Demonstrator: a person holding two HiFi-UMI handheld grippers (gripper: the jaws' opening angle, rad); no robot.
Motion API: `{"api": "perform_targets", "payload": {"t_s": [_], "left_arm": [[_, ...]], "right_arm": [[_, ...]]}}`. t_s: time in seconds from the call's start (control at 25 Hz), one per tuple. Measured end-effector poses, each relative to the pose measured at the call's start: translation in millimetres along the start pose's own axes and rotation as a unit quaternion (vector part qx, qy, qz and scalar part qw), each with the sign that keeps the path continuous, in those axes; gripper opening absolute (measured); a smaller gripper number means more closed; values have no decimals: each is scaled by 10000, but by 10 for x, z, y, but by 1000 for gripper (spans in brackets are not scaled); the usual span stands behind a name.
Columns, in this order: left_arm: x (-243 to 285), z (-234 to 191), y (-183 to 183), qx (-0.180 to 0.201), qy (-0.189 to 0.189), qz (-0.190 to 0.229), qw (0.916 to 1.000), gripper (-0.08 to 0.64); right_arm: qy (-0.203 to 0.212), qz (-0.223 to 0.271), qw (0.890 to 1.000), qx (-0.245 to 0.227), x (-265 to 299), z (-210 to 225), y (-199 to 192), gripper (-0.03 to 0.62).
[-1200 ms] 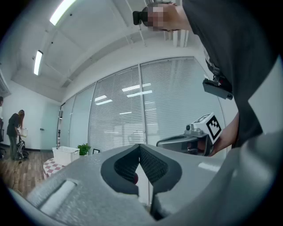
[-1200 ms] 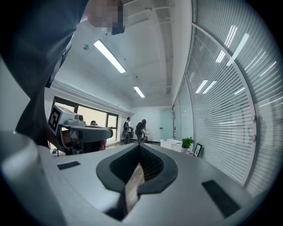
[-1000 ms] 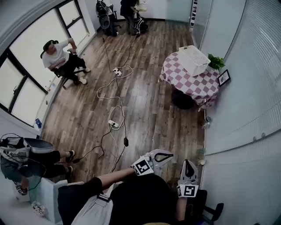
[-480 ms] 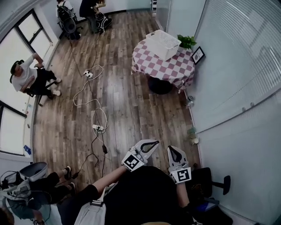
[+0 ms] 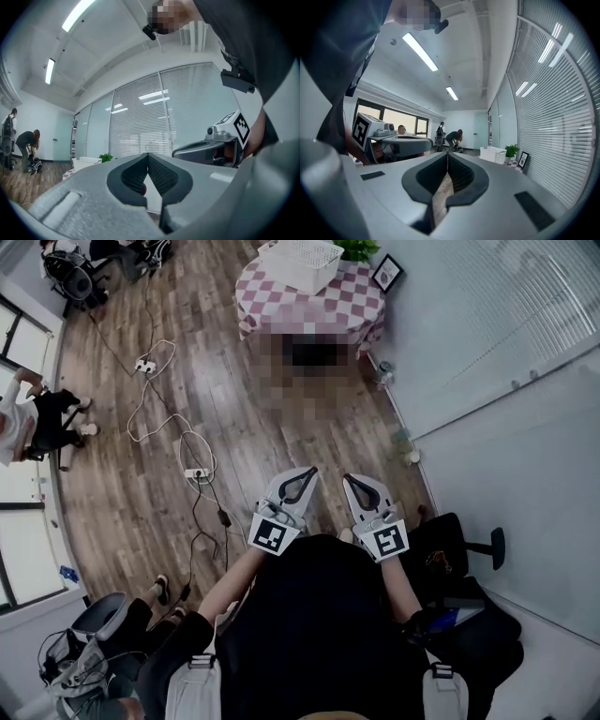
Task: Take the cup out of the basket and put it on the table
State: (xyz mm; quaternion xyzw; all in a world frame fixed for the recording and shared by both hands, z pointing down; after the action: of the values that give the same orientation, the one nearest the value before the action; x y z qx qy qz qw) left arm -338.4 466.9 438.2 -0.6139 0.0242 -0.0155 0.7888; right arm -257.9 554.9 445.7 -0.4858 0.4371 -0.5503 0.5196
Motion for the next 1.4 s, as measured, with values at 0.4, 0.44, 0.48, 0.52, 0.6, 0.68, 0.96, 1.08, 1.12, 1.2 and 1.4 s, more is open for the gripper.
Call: {"api": "perform_targets", "payload": {"t_s": [0.4, 0.44, 0.48, 0.52, 0.6, 0.68, 0.96, 1.08, 1.12, 1.2, 1.4], "left_arm": [[-129, -260, -270, -44, 174, -122, 9998, 6], [-118, -290, -290, -90, 196, -133, 9997, 6], [-104, -321, -307, -156, 229, -144, 9995, 6], [-79, -354, -318, -211, 262, -149, 9993, 6], [5, -425, -334, -221, 298, -140, 9992, 6], [115, -497, -359, -150, 329, -181, 9992, 6], [525, -668, -284, 185, 324, -289, 9989, 5], [736, -726, -320, 48, 377, -461, 9982, 5], [819, -751, -335, 49, 418, -497, 9979, 5], [986, -795, -358, 89, 491, -550, 9972, 5], [1420, -798, -401, -15, 595, -685, 9959, 6]], "right_arm": [[206, -3, 9997, 103, 466, -212, -86, 11], [224, -34, 9997, 123, 499, -206, -92, 11], [233, -80, 9996, 146, 530, -191, -98, 11], [241, -121, 9995, 173, 567, -163, -105, 11], [277, -169, 9992, 245, 657, -81, -127, 11], [370, -147, 9987, 310, 770, 9, -141, 11], [769, 29, 9956, 538, 1123, 442, -89, 11], [893, 81, 9943, 580, 1242, 676, -52, 11], [950, 94, 9934, 636, 1273, 763, -40, 11], [1058, 108, 9914, 757, 1319, 937, -24, 11], [1114, 147, 9899, 870, 1355, 1383, 10, 11]]}}
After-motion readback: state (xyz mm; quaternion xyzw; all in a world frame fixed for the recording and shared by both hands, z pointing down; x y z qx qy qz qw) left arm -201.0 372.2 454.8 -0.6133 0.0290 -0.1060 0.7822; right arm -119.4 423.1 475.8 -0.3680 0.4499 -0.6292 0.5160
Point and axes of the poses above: the fingertips, and each gripper's own axes: x forward along the fingers, z to its right, y out of its top, the point moved 4 cm from there along -x, backward along the fingers, and after that the axes turned 12 degrees about x, right-handed, at the moved point
